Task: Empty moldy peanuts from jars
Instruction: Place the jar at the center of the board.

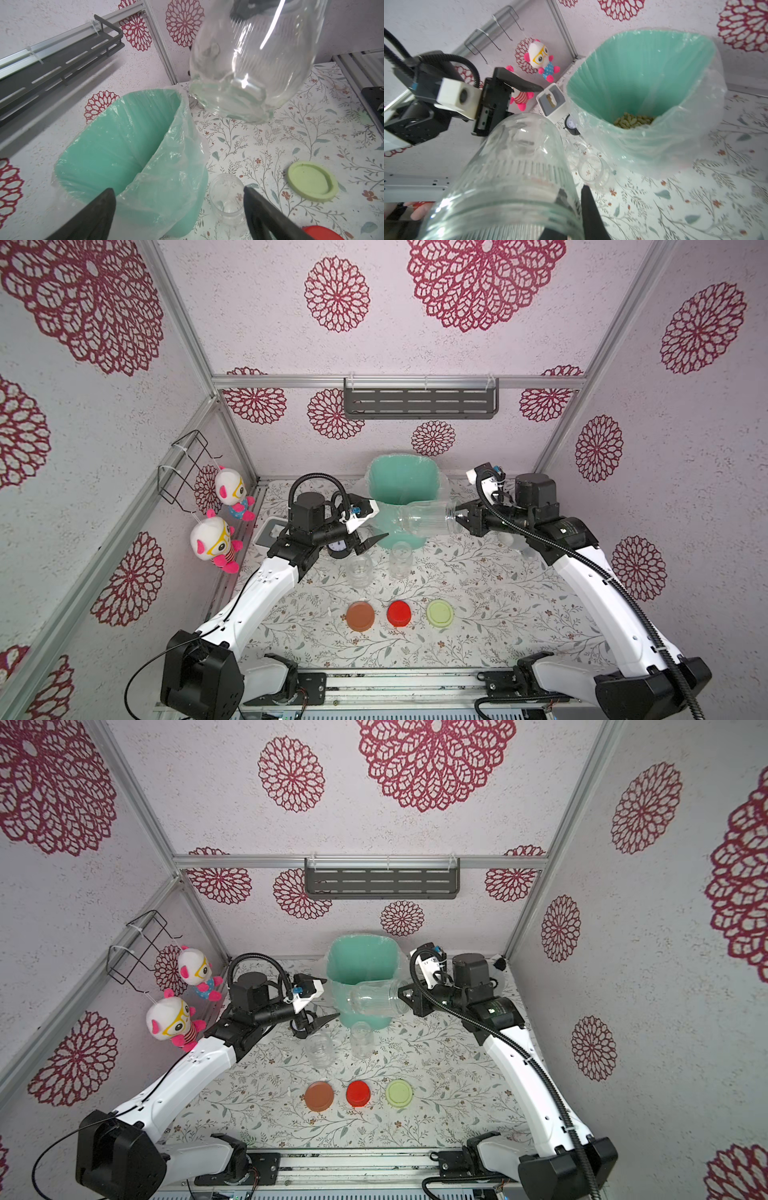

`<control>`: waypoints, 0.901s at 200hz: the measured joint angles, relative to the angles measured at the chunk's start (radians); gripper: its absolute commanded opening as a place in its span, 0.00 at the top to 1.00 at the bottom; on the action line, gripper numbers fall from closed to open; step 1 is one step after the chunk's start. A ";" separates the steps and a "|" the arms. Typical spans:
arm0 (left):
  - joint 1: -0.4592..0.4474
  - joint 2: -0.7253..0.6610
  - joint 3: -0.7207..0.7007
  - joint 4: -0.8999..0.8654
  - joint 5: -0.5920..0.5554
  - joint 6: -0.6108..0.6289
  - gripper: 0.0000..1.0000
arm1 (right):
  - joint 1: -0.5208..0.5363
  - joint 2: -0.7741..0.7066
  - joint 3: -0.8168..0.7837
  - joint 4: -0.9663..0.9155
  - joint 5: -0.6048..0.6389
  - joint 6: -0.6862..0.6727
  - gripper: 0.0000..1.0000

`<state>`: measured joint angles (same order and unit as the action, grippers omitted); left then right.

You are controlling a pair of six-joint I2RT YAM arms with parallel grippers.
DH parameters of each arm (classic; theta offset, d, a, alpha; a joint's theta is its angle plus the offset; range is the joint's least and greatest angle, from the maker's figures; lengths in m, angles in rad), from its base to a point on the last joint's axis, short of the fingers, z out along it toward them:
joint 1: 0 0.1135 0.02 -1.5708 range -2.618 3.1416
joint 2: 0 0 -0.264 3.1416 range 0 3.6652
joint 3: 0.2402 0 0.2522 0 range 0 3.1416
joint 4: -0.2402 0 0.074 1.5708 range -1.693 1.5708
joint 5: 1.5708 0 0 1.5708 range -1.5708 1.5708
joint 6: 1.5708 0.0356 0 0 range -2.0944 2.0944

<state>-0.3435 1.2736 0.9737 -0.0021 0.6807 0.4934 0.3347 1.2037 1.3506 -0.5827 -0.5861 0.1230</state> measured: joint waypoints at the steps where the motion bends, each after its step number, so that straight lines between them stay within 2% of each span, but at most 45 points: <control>1: 0.000 0.000 -0.002 0.002 0.002 -0.002 0.03 | 0.000 0.000 0.002 -0.008 0.007 -0.002 1.00; 41: -0.031 -0.014 -0.029 0.018 0.016 -0.016 0.03 | 0.001 0.003 0.021 -0.224 0.197 -0.057 1.00; 86: -0.082 -0.028 -0.064 0.015 0.009 -0.010 0.03 | 0.039 0.047 0.022 -0.367 0.386 -0.077 1.00; 123: -0.097 -0.028 -0.076 -0.022 -0.011 0.027 0.03 | 0.088 0.093 -0.011 -0.400 0.510 -0.068 1.00; 180: -0.100 -0.022 -0.087 -0.063 -0.028 0.087 0.03 | 0.120 0.129 -0.100 -0.375 0.631 -0.002 1.00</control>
<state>-0.4435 1.2518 0.8871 -0.0650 0.6525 0.5808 0.4545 1.3323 1.2510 -0.9581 0.0452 0.1207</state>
